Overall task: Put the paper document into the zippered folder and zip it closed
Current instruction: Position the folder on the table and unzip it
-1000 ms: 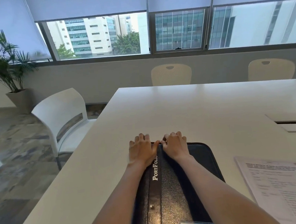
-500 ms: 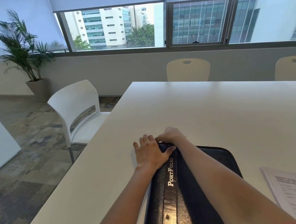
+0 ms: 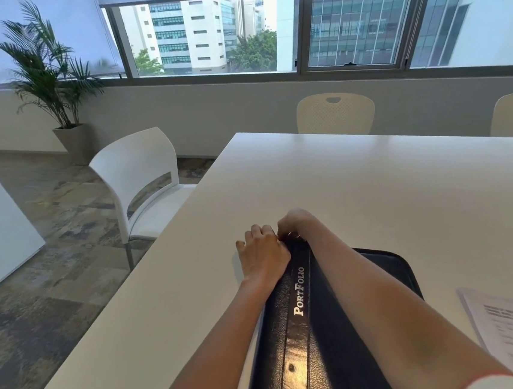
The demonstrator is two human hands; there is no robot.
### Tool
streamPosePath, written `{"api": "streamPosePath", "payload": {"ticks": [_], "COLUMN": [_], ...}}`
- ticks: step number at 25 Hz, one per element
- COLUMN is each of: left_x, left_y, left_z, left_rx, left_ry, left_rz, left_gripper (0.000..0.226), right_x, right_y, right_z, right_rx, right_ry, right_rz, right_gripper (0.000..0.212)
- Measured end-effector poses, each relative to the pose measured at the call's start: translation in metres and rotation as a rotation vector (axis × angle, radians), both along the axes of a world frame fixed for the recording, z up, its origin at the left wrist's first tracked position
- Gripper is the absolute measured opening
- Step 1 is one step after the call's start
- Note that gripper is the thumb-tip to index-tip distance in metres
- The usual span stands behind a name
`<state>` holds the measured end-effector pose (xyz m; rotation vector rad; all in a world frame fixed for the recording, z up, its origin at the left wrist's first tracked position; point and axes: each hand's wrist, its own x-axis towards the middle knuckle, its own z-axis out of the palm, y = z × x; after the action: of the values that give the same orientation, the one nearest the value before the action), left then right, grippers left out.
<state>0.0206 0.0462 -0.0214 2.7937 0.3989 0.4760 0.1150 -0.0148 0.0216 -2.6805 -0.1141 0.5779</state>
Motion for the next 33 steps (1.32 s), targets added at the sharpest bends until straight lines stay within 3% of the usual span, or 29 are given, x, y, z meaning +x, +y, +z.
{"api": "streamPosePath", "payload": {"ticks": [8, 14, 21, 28, 30, 33], "left_x": [0.012, 0.016, 0.017, 0.015, 0.016, 0.017], "left_y": [0.004, 0.003, -0.005, 0.013, 0.012, 0.008], "left_z": [-0.009, -0.014, -0.011, -0.013, -0.012, -0.012], "left_rx": [-0.036, -0.038, -0.044, -0.074, -0.080, -0.066], "left_ry": [-0.008, -0.063, -0.109, -0.138, -0.138, -0.132], "left_rz": [-0.045, 0.003, -0.015, 0.056, 0.057, 0.046], "left_gripper": [0.034, 0.038, 0.038, 0.036, 0.036, 0.037], "right_x": [-0.012, -0.018, -0.017, -0.007, -0.008, -0.018], "right_y": [-0.011, -0.020, -0.039, -0.147, -0.177, -0.203], "right_z": [-0.008, -0.012, -0.014, -0.009, -0.010, -0.010], "right_rx": [0.166, 0.176, 0.162, -0.020, 0.025, 0.147], "right_ry": [-0.045, -0.110, -0.124, -0.185, -0.160, -0.137], "right_rz": [-0.127, -0.187, -0.237, -0.397, -0.446, -0.488], "right_gripper": [0.012, 0.007, 0.021, 0.011, 0.005, 0.018]}}
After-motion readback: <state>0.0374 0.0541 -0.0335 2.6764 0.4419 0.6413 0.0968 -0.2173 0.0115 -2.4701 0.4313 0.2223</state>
